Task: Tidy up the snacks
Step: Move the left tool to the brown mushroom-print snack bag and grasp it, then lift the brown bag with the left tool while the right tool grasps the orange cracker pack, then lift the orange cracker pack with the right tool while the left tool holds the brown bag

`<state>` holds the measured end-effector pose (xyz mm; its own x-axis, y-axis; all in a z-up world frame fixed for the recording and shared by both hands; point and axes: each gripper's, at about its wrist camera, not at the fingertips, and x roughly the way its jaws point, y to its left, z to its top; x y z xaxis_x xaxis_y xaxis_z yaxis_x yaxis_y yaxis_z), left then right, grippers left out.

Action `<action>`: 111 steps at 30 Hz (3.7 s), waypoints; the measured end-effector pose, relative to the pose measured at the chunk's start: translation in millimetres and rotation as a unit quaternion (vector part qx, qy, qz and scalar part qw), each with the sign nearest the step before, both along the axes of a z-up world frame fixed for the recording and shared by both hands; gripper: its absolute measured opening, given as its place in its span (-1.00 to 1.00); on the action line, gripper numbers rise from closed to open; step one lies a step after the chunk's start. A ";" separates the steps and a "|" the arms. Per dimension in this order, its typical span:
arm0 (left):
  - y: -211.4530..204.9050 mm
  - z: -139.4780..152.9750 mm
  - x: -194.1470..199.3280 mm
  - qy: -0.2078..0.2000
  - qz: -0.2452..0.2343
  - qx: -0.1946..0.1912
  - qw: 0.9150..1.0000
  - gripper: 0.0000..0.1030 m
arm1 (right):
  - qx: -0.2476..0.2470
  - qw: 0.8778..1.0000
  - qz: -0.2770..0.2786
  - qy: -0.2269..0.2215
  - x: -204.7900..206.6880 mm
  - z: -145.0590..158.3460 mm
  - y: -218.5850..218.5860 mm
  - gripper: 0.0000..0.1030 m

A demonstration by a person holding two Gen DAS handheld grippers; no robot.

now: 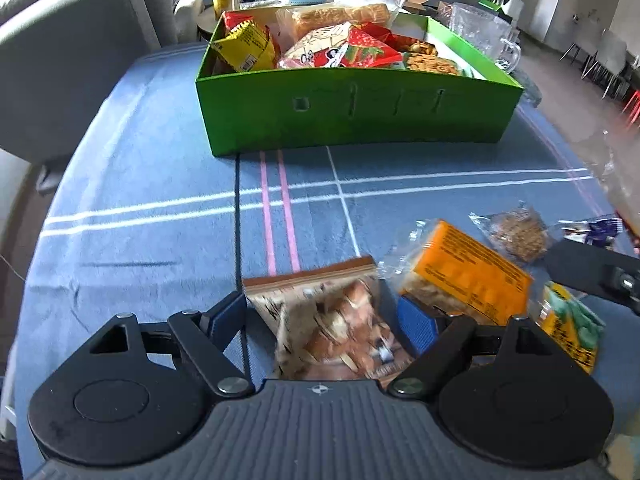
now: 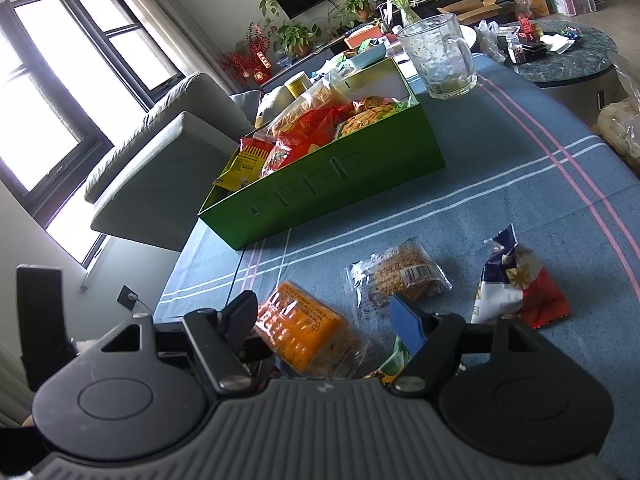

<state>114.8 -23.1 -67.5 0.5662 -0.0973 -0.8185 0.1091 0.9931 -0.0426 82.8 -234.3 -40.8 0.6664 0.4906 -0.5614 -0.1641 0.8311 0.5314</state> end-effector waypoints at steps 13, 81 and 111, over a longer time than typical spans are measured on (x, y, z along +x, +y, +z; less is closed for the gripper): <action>6.5 -0.3 -18.9 -0.033 -0.003 -0.002 0.999 0.32 | -0.012 1.000 0.022 -0.017 -3.1 2.0 4.1 0.27; 21.8 9.3 -45.2 -0.090 -0.006 0.015 0.996 0.14 | -0.132 0.986 0.079 -0.067 4.3 5.0 57.7 0.25; 20.6 47.9 -25.4 -0.136 -0.008 0.011 0.991 0.10 | -0.107 0.989 0.052 -0.088 13.3 23.3 43.1 0.25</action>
